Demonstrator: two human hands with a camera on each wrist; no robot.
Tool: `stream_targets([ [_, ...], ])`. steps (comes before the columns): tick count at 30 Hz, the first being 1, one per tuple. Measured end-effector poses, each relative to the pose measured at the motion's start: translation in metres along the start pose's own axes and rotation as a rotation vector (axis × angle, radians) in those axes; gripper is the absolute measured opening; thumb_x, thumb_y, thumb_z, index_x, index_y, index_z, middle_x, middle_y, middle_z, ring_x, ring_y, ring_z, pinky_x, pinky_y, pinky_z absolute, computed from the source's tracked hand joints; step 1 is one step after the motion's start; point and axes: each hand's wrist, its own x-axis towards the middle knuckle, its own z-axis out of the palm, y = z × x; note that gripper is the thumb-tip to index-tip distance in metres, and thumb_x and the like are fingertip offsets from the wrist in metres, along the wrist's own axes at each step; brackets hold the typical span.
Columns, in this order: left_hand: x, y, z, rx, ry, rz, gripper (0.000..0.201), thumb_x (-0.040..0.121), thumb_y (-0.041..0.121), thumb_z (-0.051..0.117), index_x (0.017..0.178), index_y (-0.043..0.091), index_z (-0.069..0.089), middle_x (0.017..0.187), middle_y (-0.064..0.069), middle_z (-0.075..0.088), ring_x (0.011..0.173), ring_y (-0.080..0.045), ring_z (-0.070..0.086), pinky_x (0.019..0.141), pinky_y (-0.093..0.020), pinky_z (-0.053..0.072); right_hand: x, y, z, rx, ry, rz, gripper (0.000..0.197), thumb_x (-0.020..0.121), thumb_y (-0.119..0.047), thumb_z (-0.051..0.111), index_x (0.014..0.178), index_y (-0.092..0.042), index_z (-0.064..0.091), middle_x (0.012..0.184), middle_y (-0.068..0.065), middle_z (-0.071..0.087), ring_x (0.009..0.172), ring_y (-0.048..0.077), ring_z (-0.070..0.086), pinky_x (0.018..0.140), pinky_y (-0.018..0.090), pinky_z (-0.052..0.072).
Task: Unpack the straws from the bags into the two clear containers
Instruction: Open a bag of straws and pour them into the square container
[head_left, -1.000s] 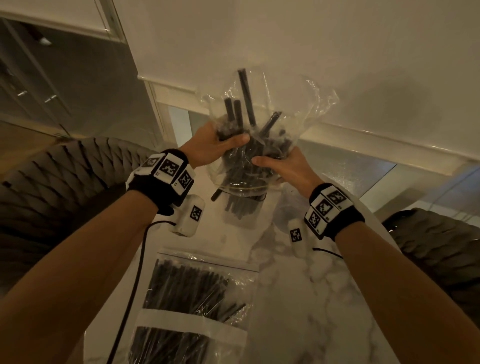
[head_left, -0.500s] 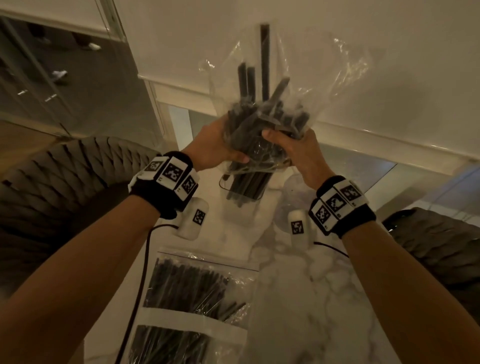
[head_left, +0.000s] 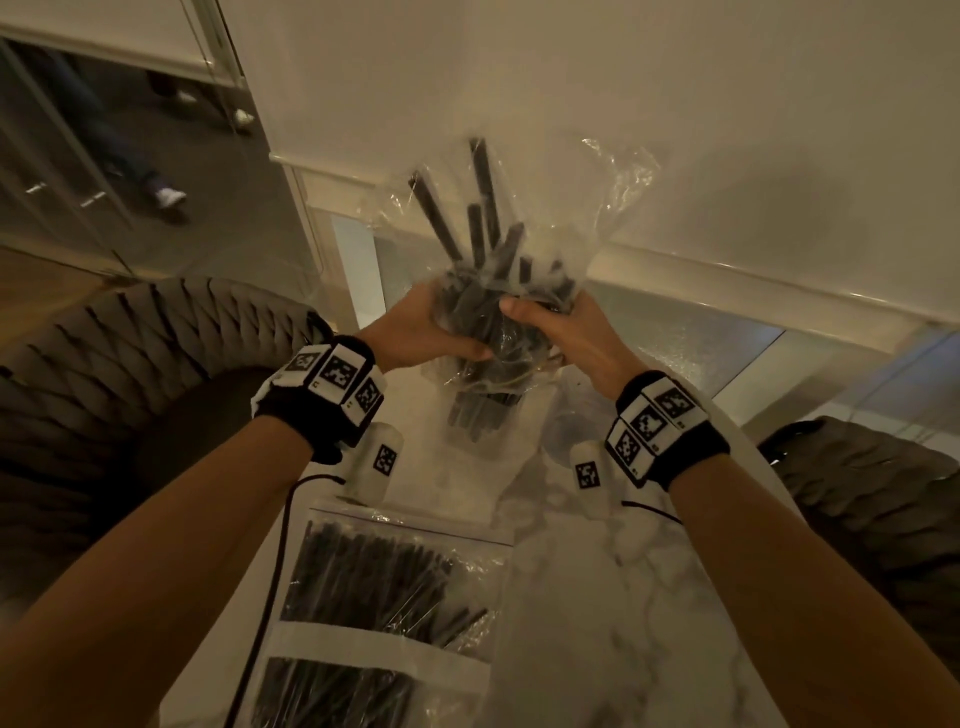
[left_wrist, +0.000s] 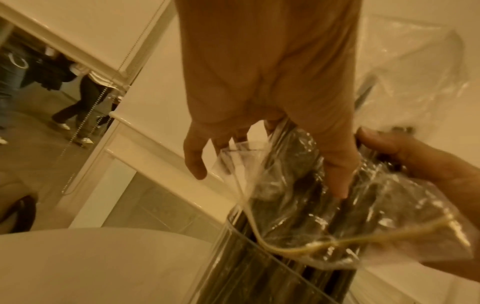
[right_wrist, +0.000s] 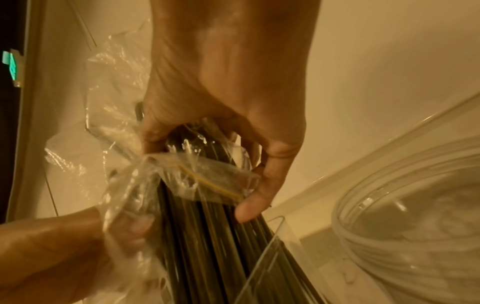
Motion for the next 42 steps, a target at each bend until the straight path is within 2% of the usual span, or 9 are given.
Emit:
stream_targets([
  [3, -0.007, 0.010, -0.006, -0.034, 0.133, 0.020, 0.038, 0.078, 0.005, 0.071, 0.112, 0.018, 0.059, 0.103, 0.010, 0.065, 0.087, 0.013, 0.064, 0.077, -0.005, 0.049, 0.000, -0.004, -0.005, -0.057, 0.001, 0.001, 0.032, 0.077, -0.038, 0.073, 0.105, -0.025, 0.065, 0.096, -0.005, 0.073, 0.079, 0.009, 0.072, 0.064, 0.026, 0.057],
  [8, -0.009, 0.011, -0.012, 0.163, 0.288, 0.084, 0.038, 0.077, 0.029, 0.073, 0.113, 0.025, 0.064, 0.111, 0.005, 0.069, 0.102, -0.009, 0.063, 0.094, -0.029, 0.046, 0.004, -0.009, -0.008, -0.092, 0.042, -0.013, 0.041, 0.077, -0.040, 0.073, 0.112, -0.019, 0.066, 0.102, 0.001, 0.073, 0.087, 0.018, 0.072, 0.069, 0.035, 0.059],
  [15, -0.004, 0.014, -0.013, -0.001, 0.214, 0.057, 0.047, 0.076, 0.035, 0.070, 0.120, 0.020, 0.060, 0.116, 0.007, 0.066, 0.110, -0.007, 0.062, 0.096, -0.031, 0.047, 0.000, -0.016, -0.007, -0.257, -0.094, 0.142, 0.063, 0.080, -0.059, 0.061, 0.129, -0.020, 0.054, 0.113, 0.004, 0.064, 0.094, 0.026, 0.066, 0.065, 0.032, 0.058],
  [23, -0.002, 0.020, -0.015, 0.014, 0.254, 0.062, 0.029, 0.089, 0.032, 0.059, 0.115, 0.021, 0.063, 0.099, 0.011, 0.070, 0.092, 0.003, 0.067, 0.095, -0.030, 0.050, -0.010, -0.031, -0.020, -0.323, -0.193, 0.171, 0.057, 0.083, -0.054, 0.059, 0.129, -0.021, 0.053, 0.128, 0.006, 0.059, 0.105, 0.026, 0.059, 0.091, 0.043, 0.051],
  [27, -0.002, 0.033, -0.015, -0.184, 0.213, 0.136, 0.060, 0.084, 0.027, 0.066, 0.136, 0.025, 0.037, 0.112, -0.005, 0.069, 0.105, -0.010, 0.067, 0.092, -0.030, 0.051, -0.013, -0.046, -0.026, -0.295, -0.301, 0.130, 0.036, 0.091, -0.038, 0.057, 0.124, -0.024, 0.053, 0.106, -0.010, 0.060, 0.097, -0.004, 0.059, 0.070, 0.014, 0.046],
  [30, -0.002, 0.044, -0.016, -0.142, 0.236, 0.149, 0.047, 0.085, 0.019, 0.065, 0.130, 0.019, 0.049, 0.114, -0.004, 0.068, 0.100, -0.003, 0.067, 0.079, -0.014, 0.051, -0.011, -0.053, -0.030, -0.338, -0.355, 0.111, 0.028, 0.094, -0.030, 0.055, 0.121, -0.023, 0.055, 0.094, -0.015, 0.058, 0.072, -0.015, 0.055, 0.052, -0.001, 0.040],
  [36, 0.007, 0.048, -0.014, -0.050, 0.306, 0.144, 0.011, 0.084, 0.011, 0.066, 0.093, 0.008, 0.071, 0.089, -0.004, 0.071, 0.081, -0.007, 0.068, 0.077, -0.018, 0.053, -0.004, -0.049, -0.018, -0.170, -0.234, -0.018, 0.079, 0.073, -0.039, 0.076, 0.140, -0.017, 0.040, 0.137, 0.007, 0.054, 0.121, 0.021, 0.055, 0.101, 0.040, 0.045],
  [40, 0.011, 0.042, -0.009, 0.092, 0.278, 0.087, 0.020, 0.078, 0.026, 0.066, 0.090, 0.010, 0.068, 0.088, -0.011, 0.071, 0.083, -0.022, 0.069, 0.085, -0.040, 0.056, 0.003, -0.025, -0.006, -0.146, -0.045, -0.067, 0.031, 0.080, -0.023, 0.072, 0.107, -0.010, 0.065, 0.107, 0.005, 0.070, 0.104, 0.023, 0.065, 0.098, 0.045, 0.049],
  [42, 0.009, 0.043, -0.006, 0.028, 0.285, 0.108, 0.030, 0.081, 0.025, 0.068, 0.102, 0.003, 0.063, 0.093, -0.013, 0.070, 0.081, -0.016, 0.069, 0.078, -0.028, 0.057, 0.005, -0.020, -0.005, -0.167, 0.013, -0.069, 0.005, 0.084, -0.020, 0.070, 0.086, -0.018, 0.066, 0.090, -0.001, 0.070, 0.095, 0.022, 0.066, 0.092, 0.041, 0.051],
])
